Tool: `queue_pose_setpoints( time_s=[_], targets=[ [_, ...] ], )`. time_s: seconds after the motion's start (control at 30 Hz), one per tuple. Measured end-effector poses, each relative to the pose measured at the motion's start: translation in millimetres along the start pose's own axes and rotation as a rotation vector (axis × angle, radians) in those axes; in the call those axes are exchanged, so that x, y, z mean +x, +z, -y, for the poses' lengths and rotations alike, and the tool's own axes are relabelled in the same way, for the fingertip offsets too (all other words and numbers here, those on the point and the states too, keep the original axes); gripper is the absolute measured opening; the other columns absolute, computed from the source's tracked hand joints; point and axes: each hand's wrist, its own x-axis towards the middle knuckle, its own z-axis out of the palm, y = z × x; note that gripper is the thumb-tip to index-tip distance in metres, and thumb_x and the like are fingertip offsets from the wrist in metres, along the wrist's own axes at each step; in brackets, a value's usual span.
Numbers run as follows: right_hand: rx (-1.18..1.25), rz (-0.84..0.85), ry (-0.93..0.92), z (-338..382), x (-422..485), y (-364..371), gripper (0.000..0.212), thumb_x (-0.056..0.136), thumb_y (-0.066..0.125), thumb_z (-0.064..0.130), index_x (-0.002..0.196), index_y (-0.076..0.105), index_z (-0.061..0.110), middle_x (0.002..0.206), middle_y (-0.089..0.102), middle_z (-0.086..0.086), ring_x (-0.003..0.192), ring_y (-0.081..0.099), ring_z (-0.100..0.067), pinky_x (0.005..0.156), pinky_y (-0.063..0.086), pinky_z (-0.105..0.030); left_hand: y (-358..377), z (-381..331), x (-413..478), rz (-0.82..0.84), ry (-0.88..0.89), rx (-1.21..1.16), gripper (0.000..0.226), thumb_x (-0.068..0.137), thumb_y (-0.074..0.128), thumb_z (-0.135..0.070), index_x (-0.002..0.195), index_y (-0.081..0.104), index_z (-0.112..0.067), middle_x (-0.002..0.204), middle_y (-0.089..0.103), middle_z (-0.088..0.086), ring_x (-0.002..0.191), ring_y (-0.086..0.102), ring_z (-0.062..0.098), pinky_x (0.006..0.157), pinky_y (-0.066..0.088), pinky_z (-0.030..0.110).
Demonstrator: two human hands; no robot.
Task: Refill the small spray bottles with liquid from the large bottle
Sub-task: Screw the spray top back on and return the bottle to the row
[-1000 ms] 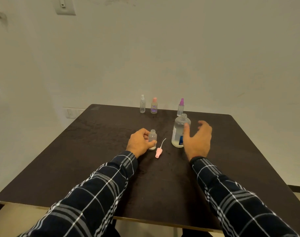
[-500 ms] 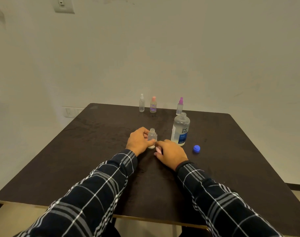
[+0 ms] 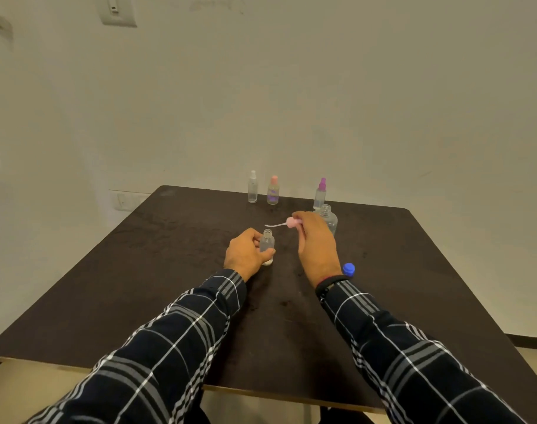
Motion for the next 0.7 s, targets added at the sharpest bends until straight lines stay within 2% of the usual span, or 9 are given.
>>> queue_pose_setpoints(
  time_s=[0.2,0.3,0.43,0.5,0.7],
  targets=[
    [0.038,-0.026,-0.052,-8.6,11.4,-8.9,0.024,0.092,0.052,-0.009,0.110,0.065,-0.001,0.106,0.067,-0.016,0.101,0.060,-0.024,0.094,0.032,-0.014,-1.9,-3.3,0.3,0.026,-0.023,0.007,0.036,0.081,0.083,-0.030,0.108,0.061,-0.021,0.104,0.065,-0.003,0.096,0.063,0.014,0.091,0.055,0.035],
    [0.008,0.069,-0.039,-13.3,17.5,-8.1,0.027,0.091,0.052,-0.011,0.114,0.063,-0.001,0.110,0.065,-0.015,0.104,0.060,-0.025,0.095,0.036,-0.019,-1.9,-3.4,0.5,0.030,-0.024,0.012,0.035,0.082,0.082,-0.030,0.108,0.061,-0.022,0.102,0.064,-0.004,0.095,0.062,0.013,0.089,0.055,0.033],
    [-0.065,0.160,-0.048,-14.5,22.1,-3.8,0.029,0.088,0.055,-0.010,0.113,0.063,0.002,0.110,0.062,-0.013,0.102,0.059,-0.024,0.089,0.030,-0.012,-2.1,-3.6,0.1,0.027,-0.021,0.014,0.034,0.081,0.082,-0.031,0.106,0.060,-0.023,0.101,0.064,-0.005,0.093,0.062,0.012,0.087,0.055,0.033],
    [-0.090,0.227,-0.042,-11.1,24.3,-2.3,0.031,0.089,0.056,-0.009,0.116,0.062,0.003,0.113,0.061,-0.014,0.104,0.058,-0.023,0.087,0.029,-0.013,-1.3,-3.5,-0.6,0.030,-0.020,0.007,0.034,0.081,0.083,-0.030,0.105,0.060,-0.024,0.101,0.064,-0.005,0.094,0.063,0.012,0.088,0.055,0.033],
    [-0.178,0.487,-0.056,9.3,35.1,17.2,0.031,0.094,0.057,0.005,0.125,0.062,0.012,0.126,0.053,-0.008,0.113,0.056,-0.023,0.097,0.042,-0.026,0.3,-2.4,0.7,0.031,-0.021,-0.025,0.033,0.078,0.085,-0.028,0.099,0.060,-0.025,0.097,0.069,-0.007,0.092,0.067,0.010,0.087,0.056,0.034]
  ],
)
